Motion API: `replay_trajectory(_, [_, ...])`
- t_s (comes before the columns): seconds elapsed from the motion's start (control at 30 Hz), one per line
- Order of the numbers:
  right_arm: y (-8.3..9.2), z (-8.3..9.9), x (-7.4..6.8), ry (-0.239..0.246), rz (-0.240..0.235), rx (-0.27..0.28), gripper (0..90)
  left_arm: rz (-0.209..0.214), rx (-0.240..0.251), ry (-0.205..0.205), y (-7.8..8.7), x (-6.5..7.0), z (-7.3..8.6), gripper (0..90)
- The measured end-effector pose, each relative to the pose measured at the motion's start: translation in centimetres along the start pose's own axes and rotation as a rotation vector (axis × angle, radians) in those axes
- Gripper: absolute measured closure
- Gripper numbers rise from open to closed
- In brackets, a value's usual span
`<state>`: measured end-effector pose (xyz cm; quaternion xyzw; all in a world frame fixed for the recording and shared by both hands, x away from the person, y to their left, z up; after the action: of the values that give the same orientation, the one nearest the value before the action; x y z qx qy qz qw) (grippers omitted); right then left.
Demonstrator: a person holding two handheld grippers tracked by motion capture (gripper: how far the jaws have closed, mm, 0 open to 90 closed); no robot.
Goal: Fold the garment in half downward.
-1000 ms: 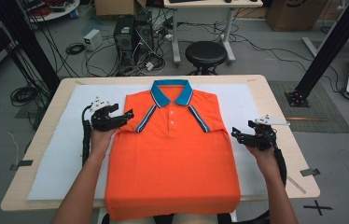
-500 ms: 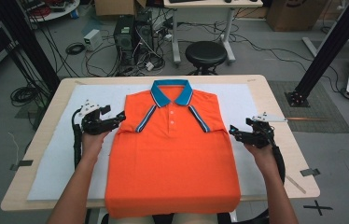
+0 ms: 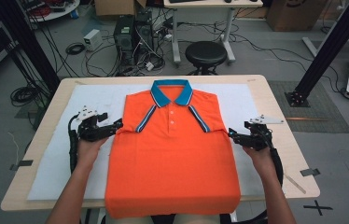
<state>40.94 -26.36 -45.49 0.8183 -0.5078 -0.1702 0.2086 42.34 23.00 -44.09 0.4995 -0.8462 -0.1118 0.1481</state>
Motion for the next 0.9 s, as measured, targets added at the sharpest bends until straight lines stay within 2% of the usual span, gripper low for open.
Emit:
replay_trajectory(0.13, [0.4,0.4,-0.1,-0.001,0.009,-0.015,26.8,-0.021,-0.044,0.009,1.0,0.2,1.7,27.4])
replay_trajectory(0.23, [0.6,0.9,-0.1,0.000,0.017,-0.022,26.8,-0.034,-0.087,0.016,1.5,0.3,3.0,37.3])
replay_trajectory(0.33, [0.9,1.8,-0.5,-0.002,0.020,-0.042,27.2,-0.033,-0.119,0.031,2.0,0.8,4.0,37.3])
replay_trajectory(0.5, [1.5,3.2,-1.7,0.013,0.002,-0.080,35.5,-0.032,-0.169,0.048,3.1,1.7,5.4,37.5])
replay_trajectory(0.57, [1.7,3.6,-2.1,0.023,-0.001,-0.091,36.7,-0.030,-0.190,0.059,3.4,1.9,5.8,40.8])
replay_trajectory(0.67, [1.8,4.1,-2.6,0.029,0.002,-0.107,39.8,-0.026,-0.197,0.078,3.8,2.1,6.3,41.7])
replay_trajectory(0.77, [1.7,4.6,-3.2,0.032,0.010,-0.130,45.0,-0.007,-0.217,0.057,4.1,2.7,6.6,42.7])
replay_trajectory(0.83, [1.4,5.0,-3.5,0.033,0.005,-0.149,48.9,0.008,-0.255,0.042,4.1,3.1,6.9,49.4])
replay_trajectory(0.9, [1.1,5.3,-3.9,0.052,-0.009,-0.174,56.0,0.007,-0.269,0.008,4.0,3.4,7.0,57.3])
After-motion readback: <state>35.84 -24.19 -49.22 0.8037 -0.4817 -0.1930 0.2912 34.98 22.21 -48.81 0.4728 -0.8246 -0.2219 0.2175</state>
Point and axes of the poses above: each handheld gripper's, and its own axes: y roughly backward along the jaws, z roughly out of its underside, x roughly to its right, the point moved 6 cm from there along -y, roughly forward along the jaws, and after that the axes turned 3 degrees about x, right-handed, at the moved point
